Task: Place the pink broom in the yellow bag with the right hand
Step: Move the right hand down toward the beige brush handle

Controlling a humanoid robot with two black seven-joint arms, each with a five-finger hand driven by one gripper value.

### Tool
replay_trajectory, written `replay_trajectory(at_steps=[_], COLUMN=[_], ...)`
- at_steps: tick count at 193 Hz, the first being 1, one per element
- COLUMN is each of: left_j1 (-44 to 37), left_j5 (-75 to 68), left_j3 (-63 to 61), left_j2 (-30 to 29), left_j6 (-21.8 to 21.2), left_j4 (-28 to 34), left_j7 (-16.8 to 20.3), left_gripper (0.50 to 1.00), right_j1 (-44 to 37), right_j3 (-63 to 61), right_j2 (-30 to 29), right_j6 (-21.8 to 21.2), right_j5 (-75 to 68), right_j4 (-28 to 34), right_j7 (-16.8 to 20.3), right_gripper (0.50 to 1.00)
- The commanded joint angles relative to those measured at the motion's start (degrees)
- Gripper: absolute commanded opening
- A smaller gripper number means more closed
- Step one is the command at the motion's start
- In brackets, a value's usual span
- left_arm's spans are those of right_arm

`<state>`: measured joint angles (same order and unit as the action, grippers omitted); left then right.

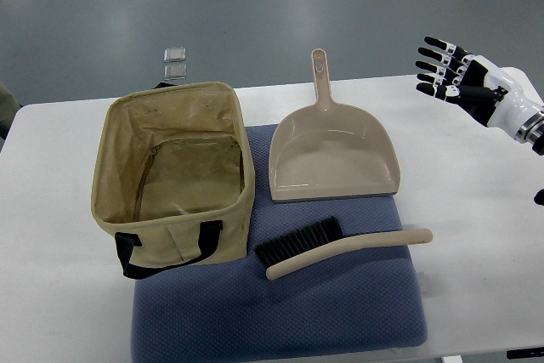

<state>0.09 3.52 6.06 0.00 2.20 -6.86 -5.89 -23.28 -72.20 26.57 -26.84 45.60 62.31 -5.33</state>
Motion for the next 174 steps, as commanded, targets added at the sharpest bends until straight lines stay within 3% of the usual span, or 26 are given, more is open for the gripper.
replay_trajectory(at_steps=[1, 71, 107, 174], left_j1=[0.00, 0.00, 0.00, 0.00], left_j5=[0.00, 0.00, 0.00, 0.00], left_j3=[0.00, 0.00, 0.00, 0.00], left_j2=[0.00, 0.00, 0.00, 0.00], left_j6=[0.00, 0.08, 0.00, 0.00], left_j4=[0.00, 0.00, 0.00, 0.00], left_j7=[0.00, 0.00, 0.00, 0.00], left_gripper=[1.000, 1.000, 1.000, 1.000], right_j1=[0.16, -0.28, -0.28, -0.01], right_j3=[1.35, 14.36, 19.11, 29.66], right_j2=[2.70, 13.42, 16.85, 19.49], right_j6=[-3.30, -3.57, -3.13, 12.61], right_j5=[8.09, 30.85, 36.92, 39.47], right_j4=[3.16, 21.18, 27.16, 29.45], right_j7=[-0.03, -0.03, 0.58, 2.78], right_gripper=[0.924, 0.921, 0.921, 0.919])
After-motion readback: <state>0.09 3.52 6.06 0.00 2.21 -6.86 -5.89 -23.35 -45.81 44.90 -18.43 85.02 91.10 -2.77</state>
